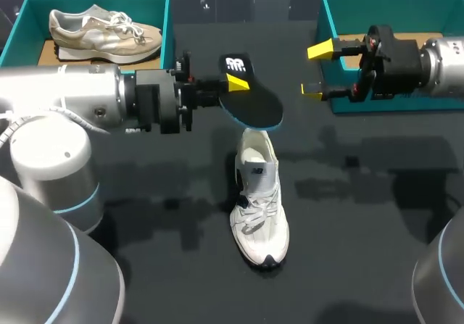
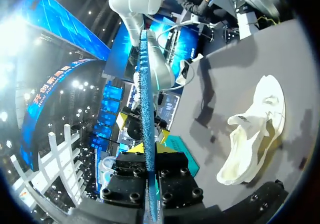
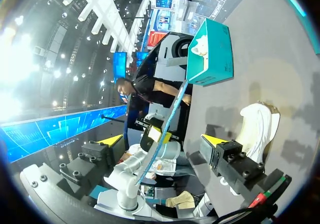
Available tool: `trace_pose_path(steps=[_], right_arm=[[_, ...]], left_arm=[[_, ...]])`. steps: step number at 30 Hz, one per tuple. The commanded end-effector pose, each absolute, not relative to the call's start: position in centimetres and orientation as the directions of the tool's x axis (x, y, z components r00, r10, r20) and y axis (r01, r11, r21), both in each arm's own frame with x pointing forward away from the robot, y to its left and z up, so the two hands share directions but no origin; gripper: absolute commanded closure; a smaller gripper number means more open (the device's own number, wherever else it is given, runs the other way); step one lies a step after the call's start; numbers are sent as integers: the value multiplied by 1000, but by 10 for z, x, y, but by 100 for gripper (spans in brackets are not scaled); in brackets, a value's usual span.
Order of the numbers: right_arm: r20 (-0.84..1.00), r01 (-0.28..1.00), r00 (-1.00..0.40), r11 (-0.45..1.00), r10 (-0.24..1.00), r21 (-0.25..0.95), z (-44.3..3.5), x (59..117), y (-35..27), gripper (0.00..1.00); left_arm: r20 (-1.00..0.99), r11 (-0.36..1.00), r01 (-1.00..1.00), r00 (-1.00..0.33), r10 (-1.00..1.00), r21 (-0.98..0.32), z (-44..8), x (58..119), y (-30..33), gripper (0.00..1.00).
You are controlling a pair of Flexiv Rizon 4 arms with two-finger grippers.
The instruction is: Take the shoe out of the shoebox, open the shoe tongue, remove and reinsert the insole, then place the shoe into the shoebox
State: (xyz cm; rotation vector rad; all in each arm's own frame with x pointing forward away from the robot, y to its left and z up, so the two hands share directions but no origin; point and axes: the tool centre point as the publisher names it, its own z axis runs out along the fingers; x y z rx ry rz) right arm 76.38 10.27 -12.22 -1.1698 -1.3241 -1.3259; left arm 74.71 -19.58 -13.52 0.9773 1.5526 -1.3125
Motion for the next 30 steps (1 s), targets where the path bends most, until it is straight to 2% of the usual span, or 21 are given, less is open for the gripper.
trace_pose_path(steps=[1, 22, 30], right_arm=[[989, 989, -147, -23, 28, 148, -122, 763, 103, 0], [989, 989, -147, -23, 28, 148, -122, 763, 103, 0], [989, 989, -147, -23, 28, 148, -122, 763, 103, 0]], left_arm=[[-813, 147, 811, -579, 61, -566, -123, 731, -176, 100], [-788, 151, 790, -609, 86, -594, -121, 730, -177, 100], [-688, 203, 682, -724, 49, -703, -111, 740, -171, 100]])
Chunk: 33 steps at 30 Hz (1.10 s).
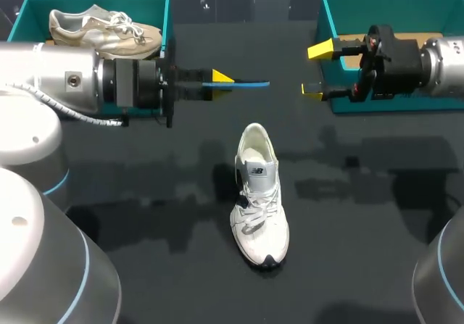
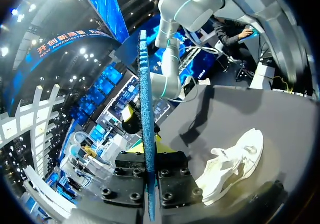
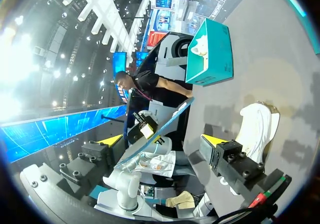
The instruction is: Take the shoe out of the shoebox, open the shoe tongue, remove and reinsert the insole, then place the shoe into the shoebox
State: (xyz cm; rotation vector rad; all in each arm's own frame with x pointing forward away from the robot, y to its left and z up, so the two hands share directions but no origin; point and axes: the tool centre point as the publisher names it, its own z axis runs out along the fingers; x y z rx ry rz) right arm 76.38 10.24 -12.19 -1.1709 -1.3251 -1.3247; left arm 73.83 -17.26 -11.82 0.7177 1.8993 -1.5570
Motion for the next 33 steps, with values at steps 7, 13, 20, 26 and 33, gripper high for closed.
trace_pose_path(steps=[7, 13, 20, 26, 33], right_arm=[[989, 989, -147, -23, 28, 148, -122, 763, 103, 0], [989, 989, -147, -23, 28, 148, -122, 763, 103, 0], [989, 989, -147, -23, 28, 148, -122, 763, 103, 0], [989, 989, -147, -23, 28, 148, -122, 763, 103, 0], [989, 989, -147, -23, 28, 148, -122, 763, 103, 0]], left_arm=[[-522, 239, 513, -852, 31, -824, -103, 742, -160, 100], [-277, 261, 280, -960, 48, -924, -91, 736, -156, 100], [32, 258, -20, -998, 46, -966, -84, 723, -152, 100], [289, 220, -286, -957, -19, -933, -91, 718, -159, 100], [549, 94, -560, -827, -120, -823, -98, 732, -172, 100]])
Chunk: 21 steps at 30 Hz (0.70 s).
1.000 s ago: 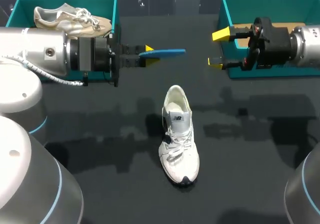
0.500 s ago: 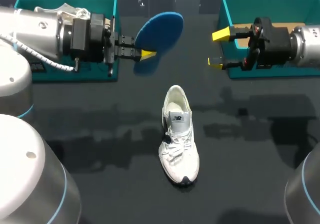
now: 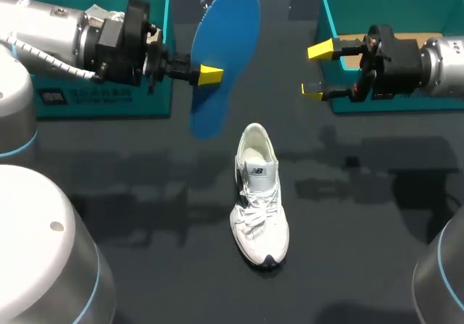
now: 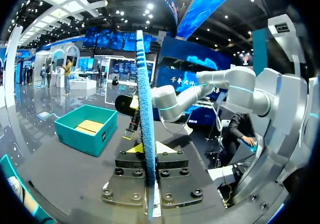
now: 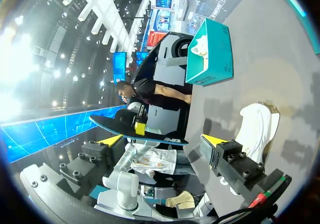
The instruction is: Take the shoe out of the shoebox, open the shoe tongue, remove and reinsert the insole, then place the shoe into the shoebox
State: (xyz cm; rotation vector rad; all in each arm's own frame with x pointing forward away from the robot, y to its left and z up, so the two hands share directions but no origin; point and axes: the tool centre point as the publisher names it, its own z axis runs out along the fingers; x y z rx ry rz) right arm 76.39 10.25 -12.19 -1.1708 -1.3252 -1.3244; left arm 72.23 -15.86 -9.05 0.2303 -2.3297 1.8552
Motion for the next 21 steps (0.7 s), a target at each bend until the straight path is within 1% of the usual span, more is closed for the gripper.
trace_pose_path(steps=[1, 6, 11, 19, 21], right_arm=[[989, 989, -147, -23, 28, 148, -122, 763, 103, 0], [989, 989, -147, -23, 28, 148, -122, 763, 103, 0], [989, 989, -147, -23, 28, 148, -122, 763, 103, 0], [989, 989, -147, -23, 28, 148, -122, 763, 103, 0], [989, 989, -147, -23, 28, 148, -122, 763, 103, 0]], left_arm=[[584, 77, -595, -801, -127, -800, -98, 734, -173, 100], [694, -14, -700, -704, -152, -714, -102, 739, -175, 100], [796, -82, -796, -584, -156, -600, -110, 745, -178, 100], [928, -70, -926, -366, -73, -371, -122, 751, -184, 100], [940, -75, -937, -336, -54, -340, -123, 751, -186, 100]])
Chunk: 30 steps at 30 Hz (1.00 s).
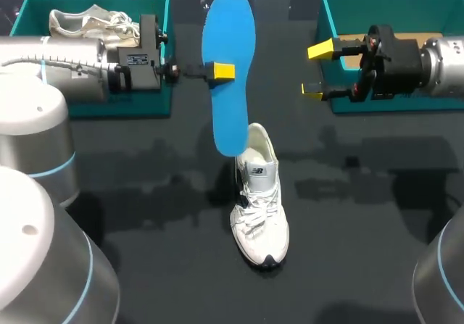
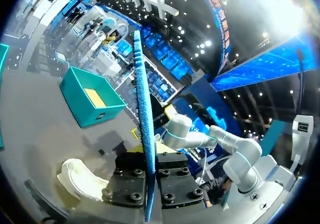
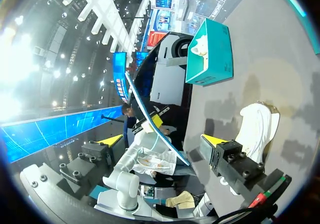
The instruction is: Take the shoe out of the shoebox, open the shoe tongue, remove and reinsert the insole, then place the shoe into the shoebox
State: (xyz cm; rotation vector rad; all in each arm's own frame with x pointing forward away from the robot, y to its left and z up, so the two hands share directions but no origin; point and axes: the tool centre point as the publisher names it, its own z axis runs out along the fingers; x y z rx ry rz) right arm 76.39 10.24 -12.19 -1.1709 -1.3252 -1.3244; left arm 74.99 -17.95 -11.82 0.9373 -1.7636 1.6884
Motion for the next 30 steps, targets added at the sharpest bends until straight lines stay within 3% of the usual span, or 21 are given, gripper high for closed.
trace_pose_path(steps=[1, 13, 30], right_arm=[[989, 989, -147, -23, 28, 148, -122, 763, 103, 0], [989, 989, -147, -23, 28, 148, -122, 763, 103, 0], [989, 989, -147, -23, 28, 148, -122, 763, 103, 0]], left_arm=[[950, -74, -947, -311, -41, -313, -124, 751, -186, 100], [991, -83, -988, -132, 24, -130, -134, 761, -191, 100], [995, -100, -990, -95, -4, -95, -150, 767, -205, 100]])
